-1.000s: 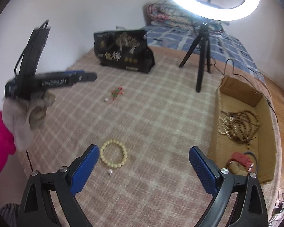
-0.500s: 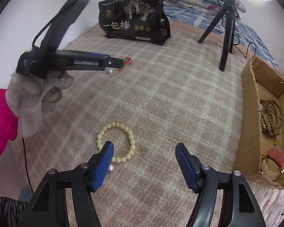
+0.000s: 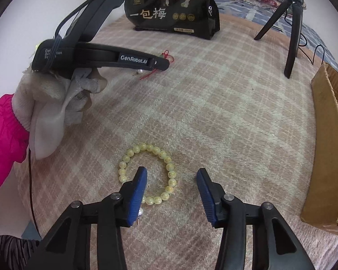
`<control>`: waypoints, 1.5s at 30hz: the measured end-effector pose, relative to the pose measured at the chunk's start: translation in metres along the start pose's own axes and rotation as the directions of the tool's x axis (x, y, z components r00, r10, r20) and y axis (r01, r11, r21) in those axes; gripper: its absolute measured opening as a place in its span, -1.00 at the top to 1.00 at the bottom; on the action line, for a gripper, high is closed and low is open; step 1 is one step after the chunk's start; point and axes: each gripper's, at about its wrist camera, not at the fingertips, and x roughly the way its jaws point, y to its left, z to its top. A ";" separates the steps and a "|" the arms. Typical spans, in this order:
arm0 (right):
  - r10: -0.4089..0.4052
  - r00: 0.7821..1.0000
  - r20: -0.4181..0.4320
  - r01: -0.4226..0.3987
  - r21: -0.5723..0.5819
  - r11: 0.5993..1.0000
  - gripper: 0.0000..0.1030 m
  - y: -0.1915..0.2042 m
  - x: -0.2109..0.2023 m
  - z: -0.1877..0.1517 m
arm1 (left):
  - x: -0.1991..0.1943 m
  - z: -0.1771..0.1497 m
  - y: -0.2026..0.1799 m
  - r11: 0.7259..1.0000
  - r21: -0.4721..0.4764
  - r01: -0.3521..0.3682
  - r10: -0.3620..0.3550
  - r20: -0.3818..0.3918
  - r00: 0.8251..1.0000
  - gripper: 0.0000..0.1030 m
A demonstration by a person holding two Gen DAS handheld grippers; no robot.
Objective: Organize jewelry
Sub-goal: 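Close the left tool on the green jade pendant while the right tool grips the cream bead bracelet, then carry the jade pendant and cream bracelet over the cardboard box with both tools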
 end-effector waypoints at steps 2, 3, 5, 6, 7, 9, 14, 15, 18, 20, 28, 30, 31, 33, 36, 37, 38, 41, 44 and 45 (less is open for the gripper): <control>-0.010 1.000 -0.006 0.010 -0.008 1.000 0.22 0.001 0.003 0.001 | 0.003 0.001 -0.001 1.000 0.000 -0.005 0.005 0.003 1.000 0.63; -0.019 1.000 -0.010 0.018 -0.011 1.000 0.28 0.002 0.004 0.001 | 0.004 0.001 0.000 1.000 -0.001 -0.006 0.006 0.006 1.000 0.69; -0.034 0.999 -0.011 0.034 -0.022 0.999 0.31 0.004 0.007 0.001 | 0.007 0.001 -0.001 1.000 0.003 -0.010 0.010 0.012 1.000 0.71; -0.044 0.999 -0.009 0.044 -0.029 0.999 0.35 0.005 0.008 0.001 | 0.007 0.000 -0.001 1.000 0.006 -0.012 0.012 0.015 1.000 0.71; -0.055 0.998 -0.010 0.055 -0.040 0.998 0.37 0.007 0.009 0.001 | 0.008 0.000 -0.001 1.000 0.008 -0.014 0.014 0.017 1.000 0.71; -0.070 0.997 -0.009 0.069 -0.057 0.996 0.54 0.011 0.010 0.001 | 0.009 -0.001 -0.003 1.000 0.012 -0.017 0.017 0.021 1.000 0.71; -0.061 0.998 -0.007 0.060 -0.057 0.997 0.86 0.010 0.009 0.002 | 0.010 -0.001 -0.003 1.000 0.013 -0.019 0.019 0.023 1.000 0.72; -0.054 0.999 -0.006 0.054 -0.051 0.997 0.87 0.009 0.008 0.002 | 0.009 -0.001 -0.003 1.000 0.012 -0.020 0.019 0.025 0.999 0.72; -0.027 1.000 0.004 0.027 -0.018 0.999 0.90 0.003 0.004 0.002 | 0.004 -0.002 -0.002 1.000 0.003 -0.023 0.023 0.035 0.999 0.72; -0.012 1.000 0.013 0.012 0.002 1.000 0.90 0.001 0.001 0.001 | 0.000 -0.002 0.001 1.000 -0.007 -0.021 0.021 0.041 0.999 0.72; 0.000 0.999 0.054 -0.001 0.030 1.000 0.90 -0.003 -0.016 0.001 | -0.022 0.000 0.007 0.999 -0.026 -0.022 0.024 0.077 0.997 0.72; 0.001 0.997 0.071 -0.004 0.039 0.999 0.90 -0.004 -0.024 0.001 | -0.031 0.001 0.006 0.999 -0.027 -0.018 0.021 0.091 0.996 0.72; 0.001 0.997 0.080 -0.004 0.043 0.999 0.90 -0.004 -0.029 0.002 | -0.035 0.000 0.005 1.000 -0.027 -0.017 0.019 0.097 0.995 0.72; -0.004 0.995 0.096 -0.001 0.048 0.999 0.90 -0.005 -0.036 0.003 | -0.044 0.001 0.004 1.000 -0.024 -0.014 0.017 0.109 0.994 0.72; -0.016 0.993 0.119 0.009 0.056 0.998 0.90 -0.006 -0.050 0.003 | -0.058 0.002 0.001 1.000 -0.016 -0.008 0.010 0.129 0.992 0.72; -0.020 0.992 0.127 0.013 0.059 0.998 0.90 -0.007 -0.055 0.003 | -0.063 0.001 -0.001 1.000 -0.013 -0.007 0.008 0.135 0.991 0.72; -0.023 0.991 0.134 0.015 0.062 0.998 0.90 -0.008 -0.059 0.003 | -0.067 0.001 -0.003 1.000 -0.010 -0.004 0.006 0.142 0.990 0.72; -0.035 0.987 0.158 0.023 0.075 0.997 0.90 -0.012 -0.071 0.002 | -0.081 0.003 -0.010 1.000 -0.001 0.003 -0.003 0.160 0.987 0.72; -0.045 0.982 0.182 0.029 0.090 0.996 0.90 -0.016 -0.083 0.001 | -0.095 0.003 -0.017 1.000 0.010 0.017 -0.019 0.175 0.984 0.72; -0.048 0.981 0.190 0.031 0.095 0.995 0.90 -0.018 -0.087 0.000 | -0.100 0.003 -0.020 1.000 0.017 0.023 -0.026 0.181 0.983 0.72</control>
